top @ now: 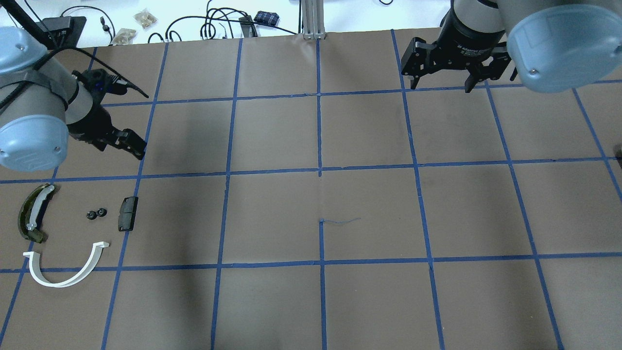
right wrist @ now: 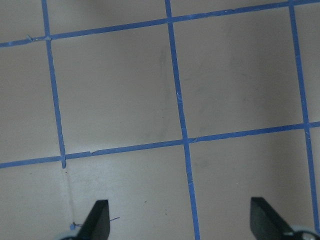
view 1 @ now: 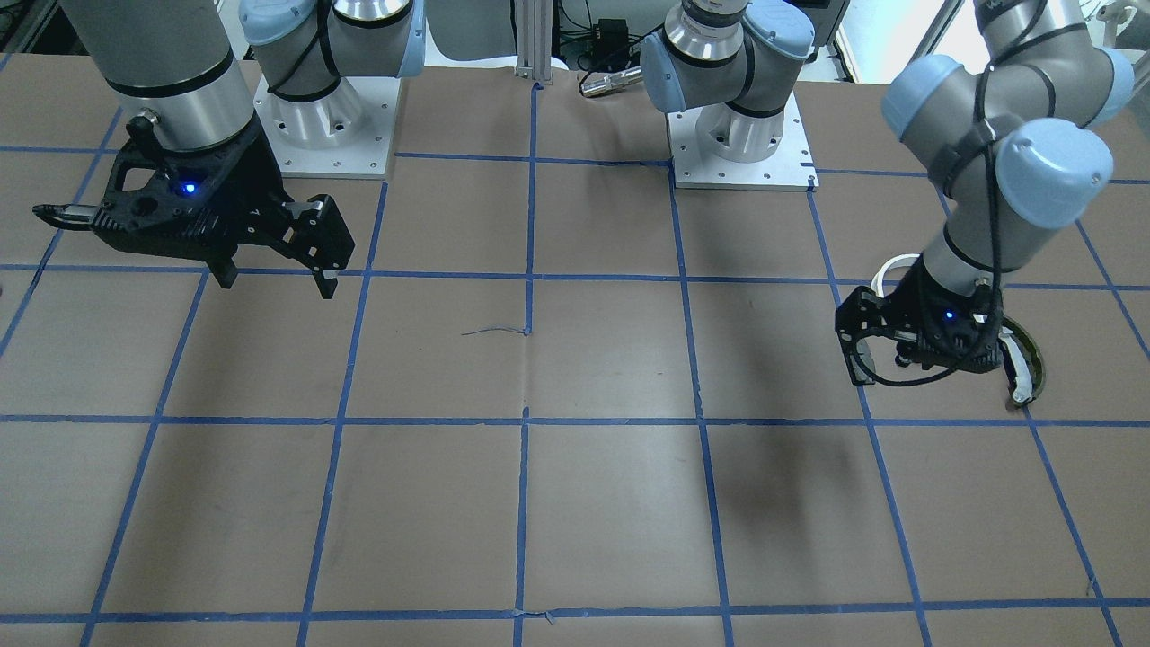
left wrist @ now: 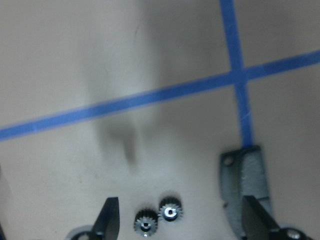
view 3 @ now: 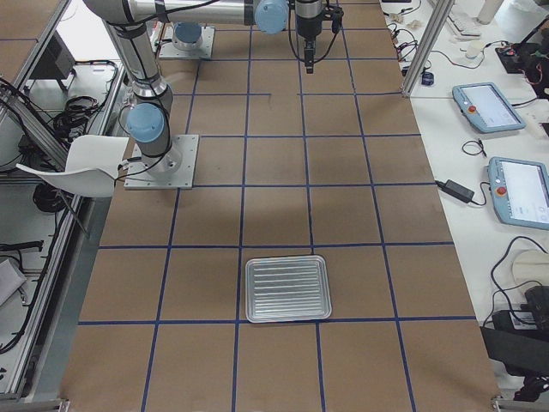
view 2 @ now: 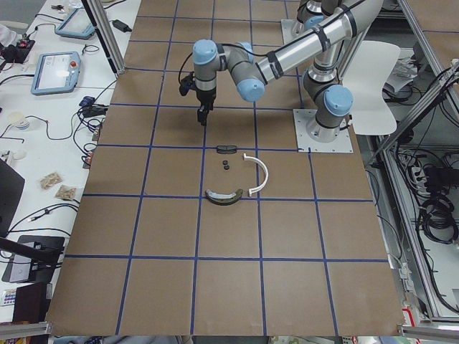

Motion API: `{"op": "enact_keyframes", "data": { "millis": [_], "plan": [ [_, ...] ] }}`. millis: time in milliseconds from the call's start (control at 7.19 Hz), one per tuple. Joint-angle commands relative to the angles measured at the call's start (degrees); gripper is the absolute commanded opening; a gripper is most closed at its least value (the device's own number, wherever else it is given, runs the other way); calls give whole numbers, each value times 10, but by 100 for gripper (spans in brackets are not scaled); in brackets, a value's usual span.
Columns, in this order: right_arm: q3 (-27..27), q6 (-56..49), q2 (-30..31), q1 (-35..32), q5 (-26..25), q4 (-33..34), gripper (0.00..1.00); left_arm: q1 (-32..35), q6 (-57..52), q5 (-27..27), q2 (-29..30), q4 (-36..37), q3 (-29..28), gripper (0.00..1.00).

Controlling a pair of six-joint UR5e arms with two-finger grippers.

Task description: Place bearing gear from tray to pile

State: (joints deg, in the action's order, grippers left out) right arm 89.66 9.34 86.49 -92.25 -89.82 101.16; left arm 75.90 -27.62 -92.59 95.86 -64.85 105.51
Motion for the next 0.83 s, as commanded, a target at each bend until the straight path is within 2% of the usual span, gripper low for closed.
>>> {"op": "enact_keyframes", "data": {
  "millis": [0,139,417,695],
  "plan": [
    [1,1,0,0,0,-1,100,138,184,-1,-43,-107,-75,100],
    [0,1,0,0,1,0,100,184,211,4,-53,-177,-117,100],
    [2,1,0,0,1,-1,100,214,259,3,-69,-287,-192,100],
    [1,1,0,0,1,-1,100,206,264,2,-72,-275,-182,100]
  ]
}}
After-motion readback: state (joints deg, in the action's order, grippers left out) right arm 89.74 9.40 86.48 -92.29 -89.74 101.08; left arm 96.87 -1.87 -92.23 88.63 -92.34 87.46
